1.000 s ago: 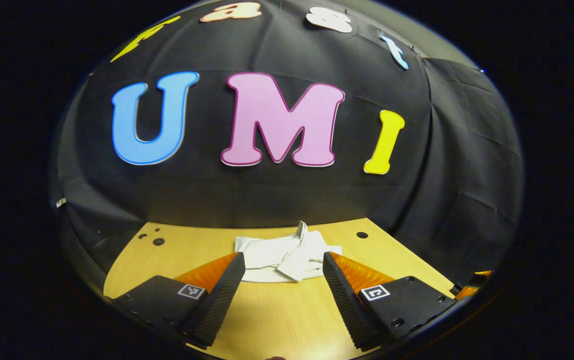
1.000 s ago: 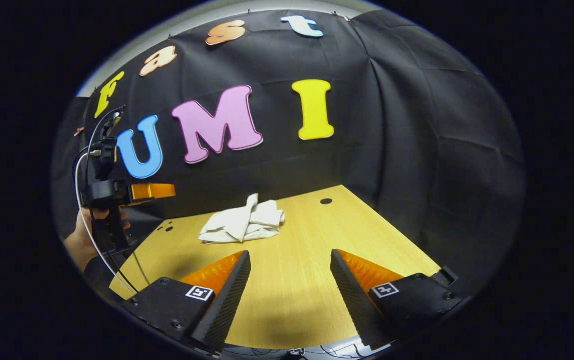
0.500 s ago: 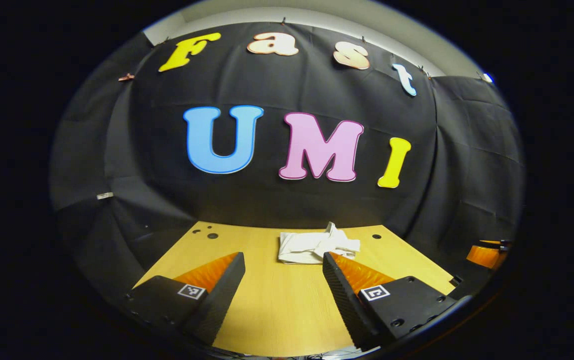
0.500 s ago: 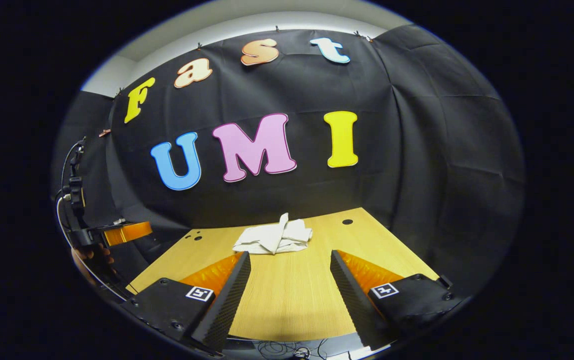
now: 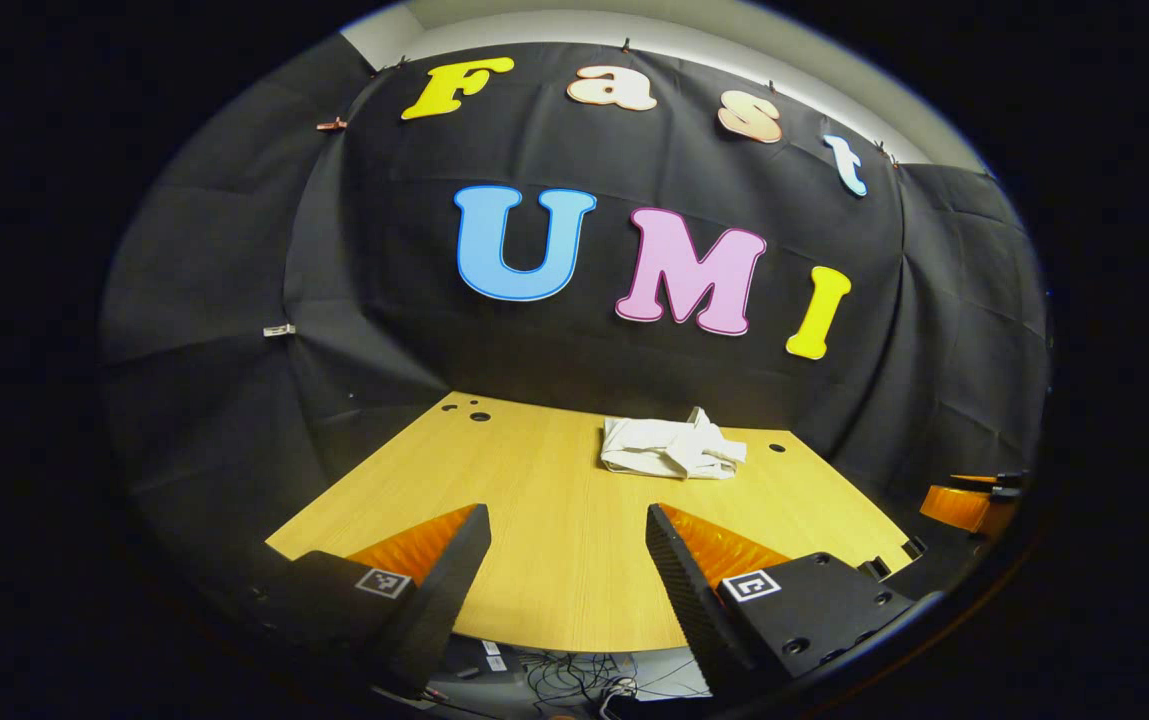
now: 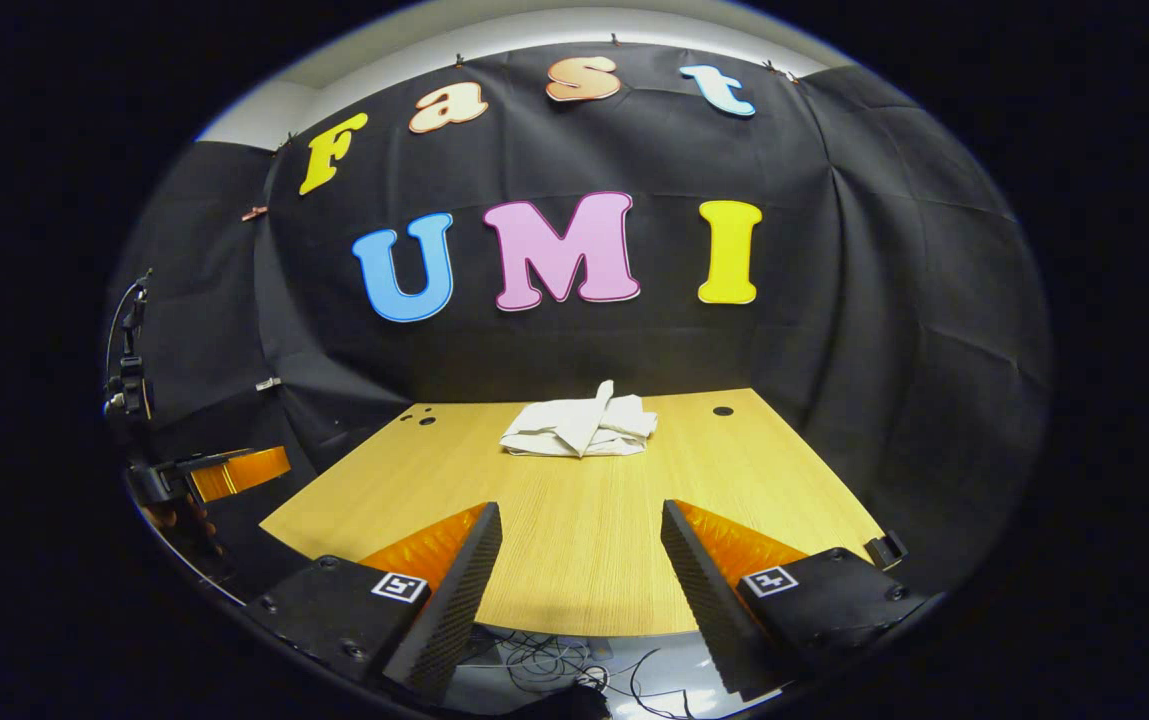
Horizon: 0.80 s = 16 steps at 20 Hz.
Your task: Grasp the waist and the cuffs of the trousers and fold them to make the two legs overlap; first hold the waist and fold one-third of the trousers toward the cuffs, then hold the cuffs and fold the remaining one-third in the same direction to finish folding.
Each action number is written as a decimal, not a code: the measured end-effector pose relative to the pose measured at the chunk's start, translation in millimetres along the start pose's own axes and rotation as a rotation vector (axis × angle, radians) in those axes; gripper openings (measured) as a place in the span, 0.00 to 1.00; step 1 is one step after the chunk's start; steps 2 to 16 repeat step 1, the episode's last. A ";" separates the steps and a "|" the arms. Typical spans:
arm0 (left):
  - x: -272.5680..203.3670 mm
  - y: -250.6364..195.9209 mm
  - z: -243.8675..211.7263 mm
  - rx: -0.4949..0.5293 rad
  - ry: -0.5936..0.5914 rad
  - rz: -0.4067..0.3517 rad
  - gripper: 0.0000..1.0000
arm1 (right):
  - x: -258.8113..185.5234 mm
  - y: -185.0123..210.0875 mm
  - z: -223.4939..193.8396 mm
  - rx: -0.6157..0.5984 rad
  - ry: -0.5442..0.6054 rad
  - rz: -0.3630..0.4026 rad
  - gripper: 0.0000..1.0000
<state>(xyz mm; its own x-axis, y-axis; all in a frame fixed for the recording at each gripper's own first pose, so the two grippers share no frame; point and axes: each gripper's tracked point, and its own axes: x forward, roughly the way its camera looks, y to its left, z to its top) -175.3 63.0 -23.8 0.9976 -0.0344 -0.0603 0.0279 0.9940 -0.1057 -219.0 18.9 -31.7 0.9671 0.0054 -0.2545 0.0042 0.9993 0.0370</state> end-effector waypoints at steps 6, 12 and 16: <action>-2.4 -2.0 3.7 0.004 -0.010 -0.006 0.97 | 2.0 2.5 2.8 0.002 -0.002 0.002 0.98; -2.4 -2.0 3.7 0.004 -0.010 -0.006 0.97 | 2.0 2.5 2.8 0.002 -0.002 0.002 0.98; -2.4 -2.0 3.7 0.004 -0.010 -0.006 0.97 | 2.0 2.5 2.8 0.002 -0.002 0.002 0.98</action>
